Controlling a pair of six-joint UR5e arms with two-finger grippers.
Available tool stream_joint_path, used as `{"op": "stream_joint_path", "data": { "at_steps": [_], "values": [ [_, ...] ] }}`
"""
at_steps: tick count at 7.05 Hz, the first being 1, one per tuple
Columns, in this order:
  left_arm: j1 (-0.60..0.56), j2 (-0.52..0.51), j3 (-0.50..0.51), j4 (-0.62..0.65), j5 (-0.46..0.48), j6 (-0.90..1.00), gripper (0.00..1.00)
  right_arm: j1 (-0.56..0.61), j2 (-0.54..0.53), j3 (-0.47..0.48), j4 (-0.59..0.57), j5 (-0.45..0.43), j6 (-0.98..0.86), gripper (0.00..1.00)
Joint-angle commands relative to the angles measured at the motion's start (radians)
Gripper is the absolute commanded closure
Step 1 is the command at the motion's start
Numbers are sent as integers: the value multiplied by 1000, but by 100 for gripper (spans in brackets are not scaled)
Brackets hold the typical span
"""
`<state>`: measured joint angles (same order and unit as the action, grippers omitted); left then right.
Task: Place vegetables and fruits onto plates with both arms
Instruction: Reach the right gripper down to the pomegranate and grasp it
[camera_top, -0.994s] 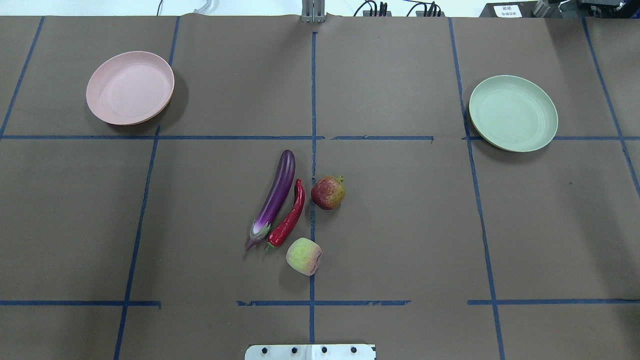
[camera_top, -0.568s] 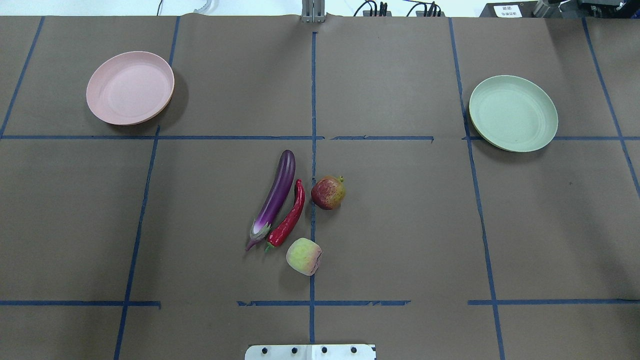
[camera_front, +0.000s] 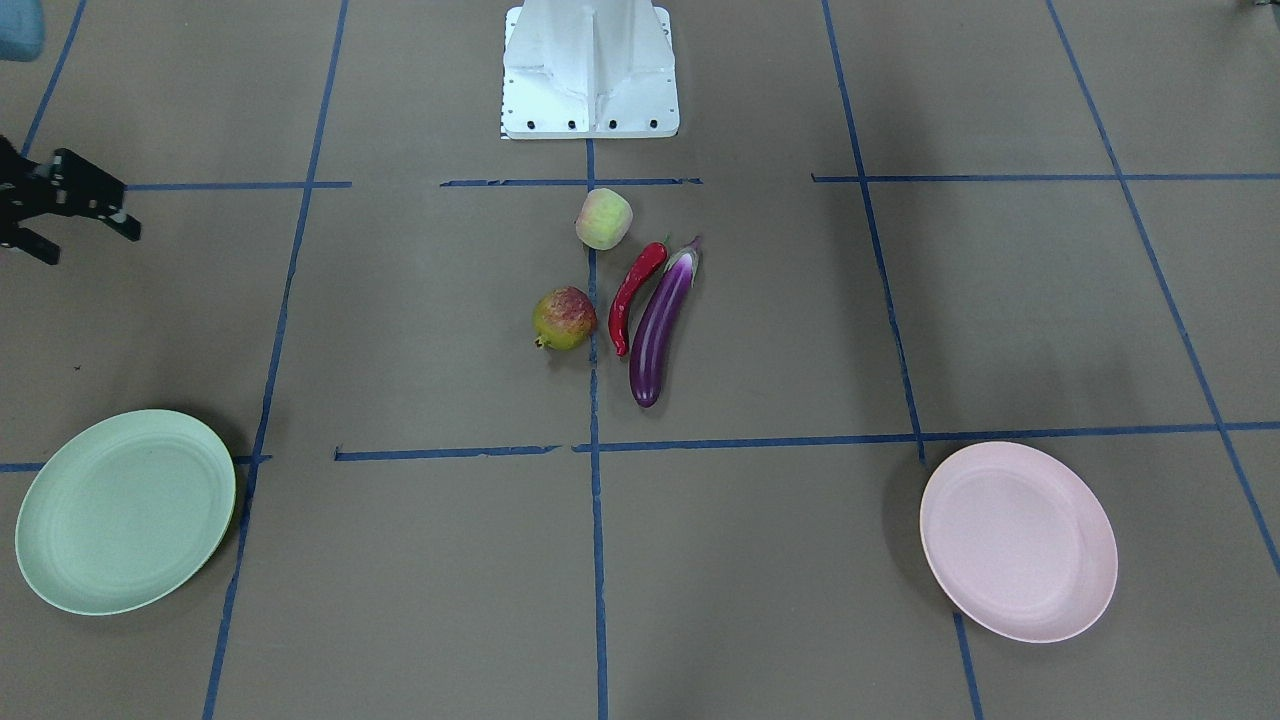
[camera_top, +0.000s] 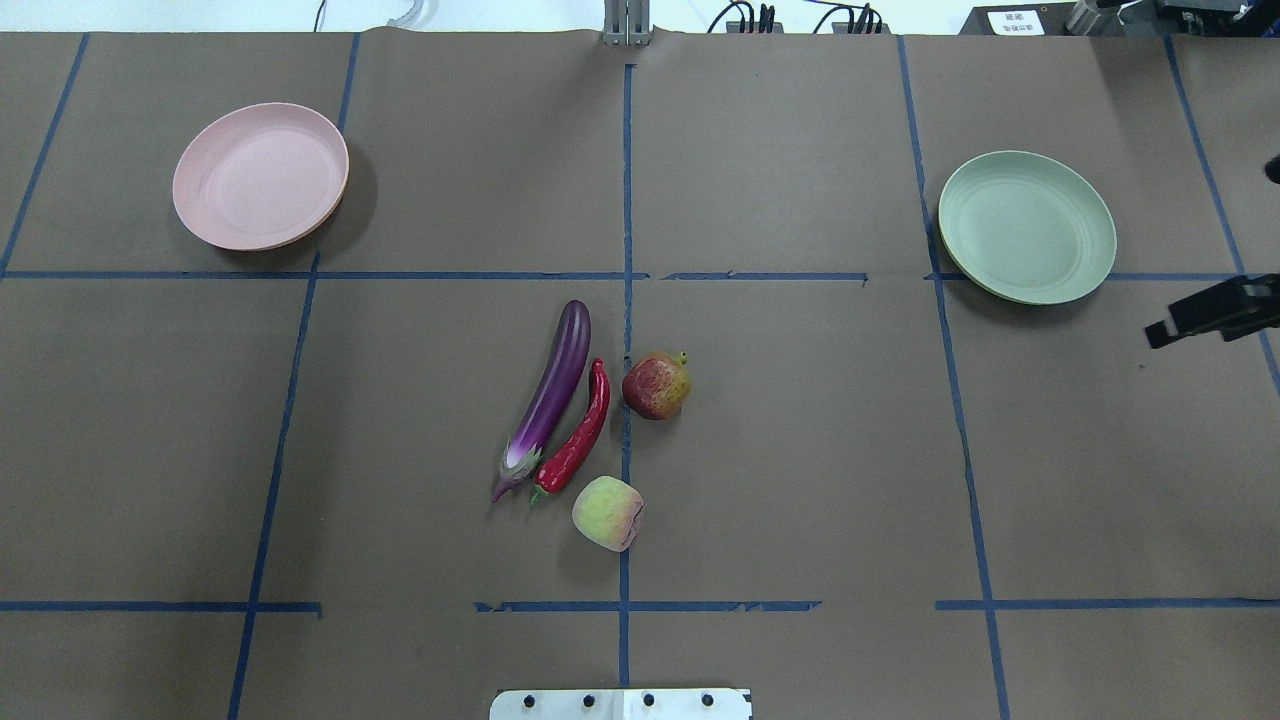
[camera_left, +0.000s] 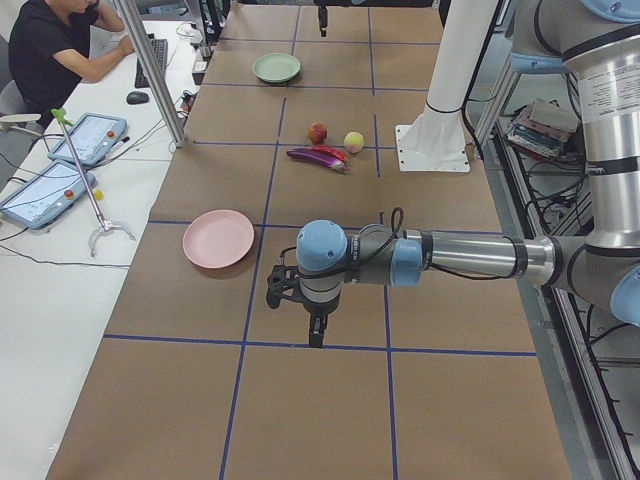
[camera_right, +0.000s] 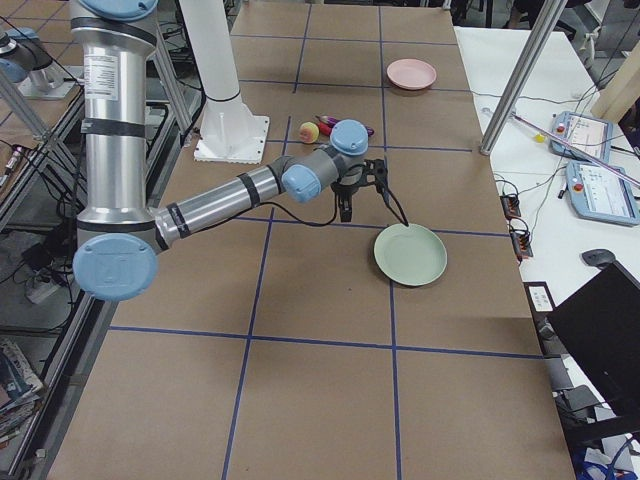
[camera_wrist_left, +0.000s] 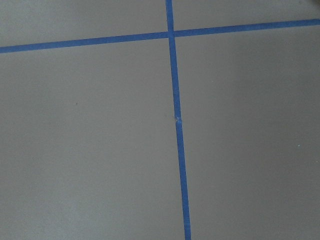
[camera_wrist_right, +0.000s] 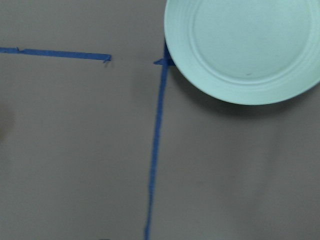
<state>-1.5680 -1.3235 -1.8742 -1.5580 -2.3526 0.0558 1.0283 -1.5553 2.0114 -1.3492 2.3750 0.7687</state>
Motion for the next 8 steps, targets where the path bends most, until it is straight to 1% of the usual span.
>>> {"op": "stream_joint_path", "data": {
  "at_steps": [1, 2, 3, 4, 5, 6, 8],
  "values": [
    [-1, 1, -11, 1, -1, -1, 0, -306, 236, -22, -8, -247, 447, 0],
    [-1, 1, -13, 0, -1, 1, 0, -421, 376, -98, -10, -413, 665, 0],
    [-1, 0, -11, 0, 1, 1, 0, -468, 479, -177, -10, -477, 863, 0],
    [-1, 0, -11, 0, 1, 1, 0, -514, 568, -250, -11, -585, 1014, 0],
    [-1, 1, -13, 0, -1, 1, 0, -555, 619, -328, -11, -682, 1084, 0],
    [-1, 1, -11, 1, -1, 1, 0, -568, 629, -368, -11, -689, 1112, 0],
    [-1, 1, -11, 1, -1, 1, 0, -571, 643, -393, -11, -689, 1127, 0]
  ]
}}
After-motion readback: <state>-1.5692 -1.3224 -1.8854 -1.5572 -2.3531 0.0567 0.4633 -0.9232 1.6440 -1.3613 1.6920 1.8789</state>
